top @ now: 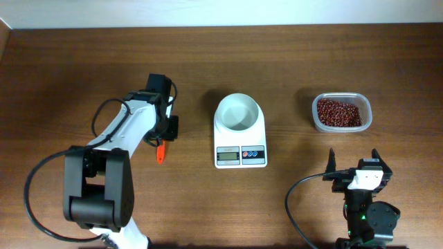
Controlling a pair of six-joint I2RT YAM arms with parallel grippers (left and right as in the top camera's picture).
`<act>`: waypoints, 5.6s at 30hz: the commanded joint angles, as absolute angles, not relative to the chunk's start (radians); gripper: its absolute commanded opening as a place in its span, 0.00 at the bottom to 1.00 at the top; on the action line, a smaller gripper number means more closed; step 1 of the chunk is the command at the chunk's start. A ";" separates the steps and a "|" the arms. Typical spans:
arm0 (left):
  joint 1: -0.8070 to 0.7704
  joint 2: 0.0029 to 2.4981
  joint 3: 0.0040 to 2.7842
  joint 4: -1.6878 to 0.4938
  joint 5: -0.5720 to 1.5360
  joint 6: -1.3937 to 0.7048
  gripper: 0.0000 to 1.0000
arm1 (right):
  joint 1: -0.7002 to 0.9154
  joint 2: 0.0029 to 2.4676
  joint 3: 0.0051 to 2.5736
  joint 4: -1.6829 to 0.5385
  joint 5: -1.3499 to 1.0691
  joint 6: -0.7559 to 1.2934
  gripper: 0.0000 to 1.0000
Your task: Scoop item into bowl and weigh 50g on scale
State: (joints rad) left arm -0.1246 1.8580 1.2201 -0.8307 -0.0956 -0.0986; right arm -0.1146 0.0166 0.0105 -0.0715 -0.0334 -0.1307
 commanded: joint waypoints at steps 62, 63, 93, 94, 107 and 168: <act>-0.119 1.915 1.158 -0.609 -0.079 -0.146 0.23 | -0.119 0.013 0.006 -0.076 -0.029 -0.123 0.99; -0.119 1.915 1.158 -0.609 -0.079 -0.146 0.23 | -0.119 0.013 0.006 -0.076 -0.030 -0.123 0.99; -0.031 1.390 1.179 -0.641 0.519 -1.006 0.00 | -0.119 0.013 0.006 -0.074 0.073 -0.207 0.99; -0.031 1.390 1.179 -0.642 0.521 -1.006 0.00 | -0.119 0.013 0.006 -0.075 0.072 -0.206 0.99; -0.030 1.390 1.179 -0.685 0.617 -1.006 0.00 | -0.118 0.013 0.034 0.198 -0.355 0.039 0.99; -0.125 1.390 1.179 -0.621 0.887 -1.372 0.05 | 0.785 1.399 1.124 -0.167 -0.059 0.585 0.25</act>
State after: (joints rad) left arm -0.1223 1.4006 1.1675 -0.6239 0.8654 -1.3911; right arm 0.7792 1.3914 1.1099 -0.1688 -0.0681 0.5838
